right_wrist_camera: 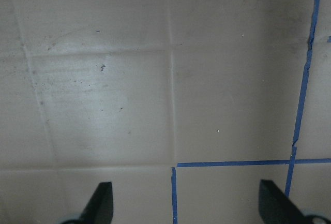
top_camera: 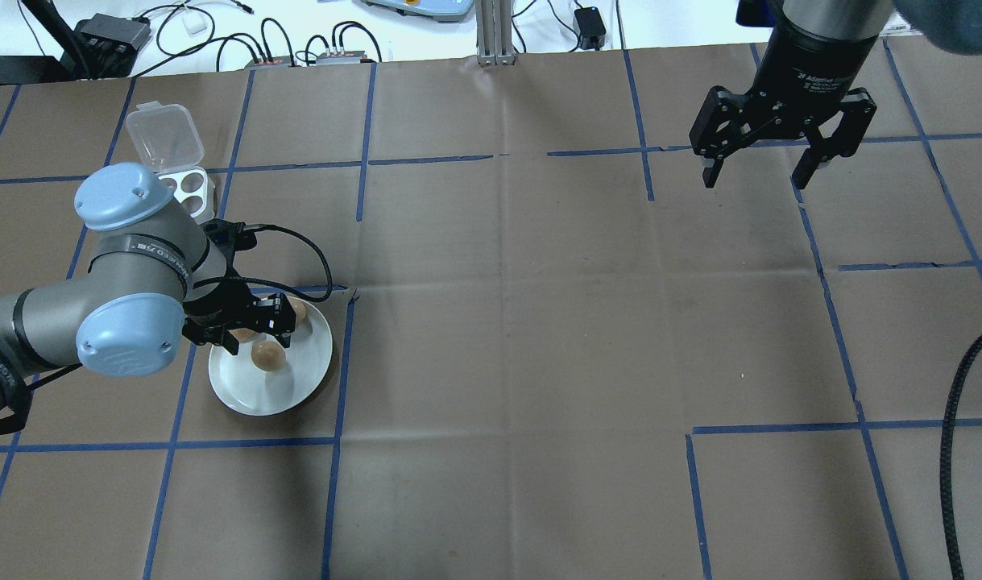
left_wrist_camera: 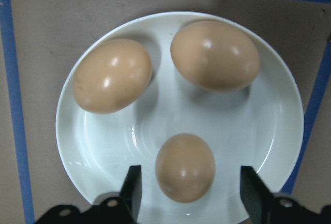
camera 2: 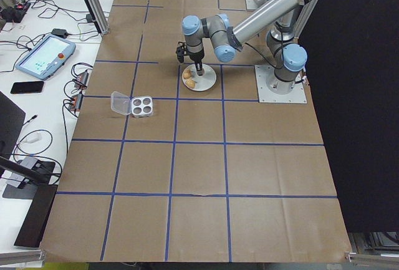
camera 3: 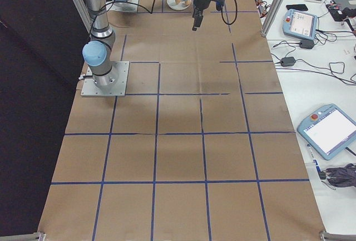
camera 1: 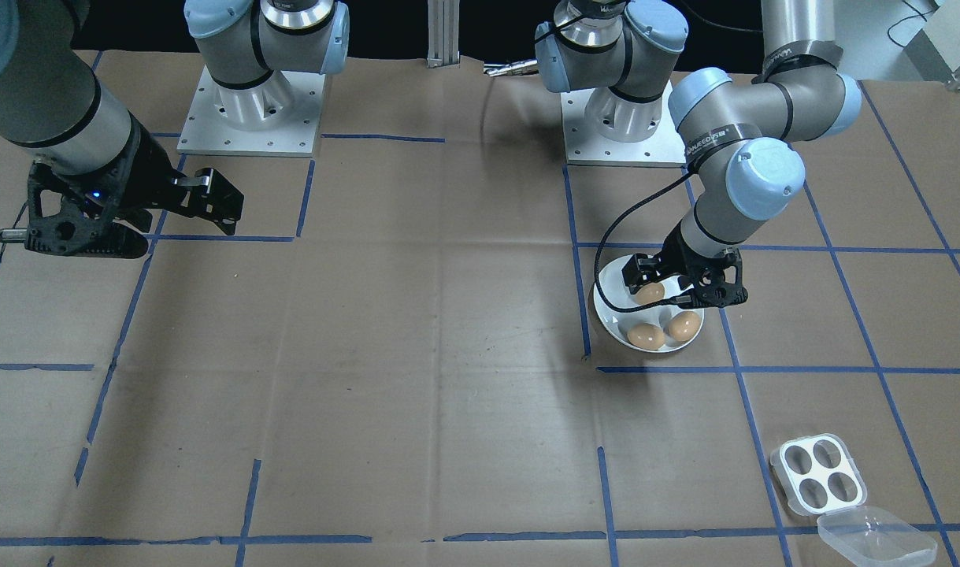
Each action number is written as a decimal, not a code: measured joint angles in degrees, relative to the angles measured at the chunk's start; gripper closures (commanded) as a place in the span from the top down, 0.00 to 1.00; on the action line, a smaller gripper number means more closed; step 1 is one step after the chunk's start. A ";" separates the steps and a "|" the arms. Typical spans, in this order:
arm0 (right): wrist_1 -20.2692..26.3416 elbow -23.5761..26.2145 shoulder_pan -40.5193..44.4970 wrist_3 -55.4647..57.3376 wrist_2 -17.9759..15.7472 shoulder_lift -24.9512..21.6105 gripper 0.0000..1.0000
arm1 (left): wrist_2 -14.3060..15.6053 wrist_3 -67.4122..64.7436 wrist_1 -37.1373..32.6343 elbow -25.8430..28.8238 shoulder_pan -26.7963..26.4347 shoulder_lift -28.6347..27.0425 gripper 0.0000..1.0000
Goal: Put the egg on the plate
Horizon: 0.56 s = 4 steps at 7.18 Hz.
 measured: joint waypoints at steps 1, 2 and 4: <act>0.00 0.00 0.00 0.00 -0.02 0.03 1.00 | -0.01 -0.20 -2.79 3.09 -0.13 1.02 1.00; 0.00 0.00 0.00 0.00 -0.02 0.04 1.00 | -0.07 -0.56 -6.90 7.16 -0.45 2.35 1.00; 0.00 0.00 0.00 0.00 -0.01 0.00 1.00 | -0.49 -1.20 -14.99 15.51 -2.58 5.70 1.00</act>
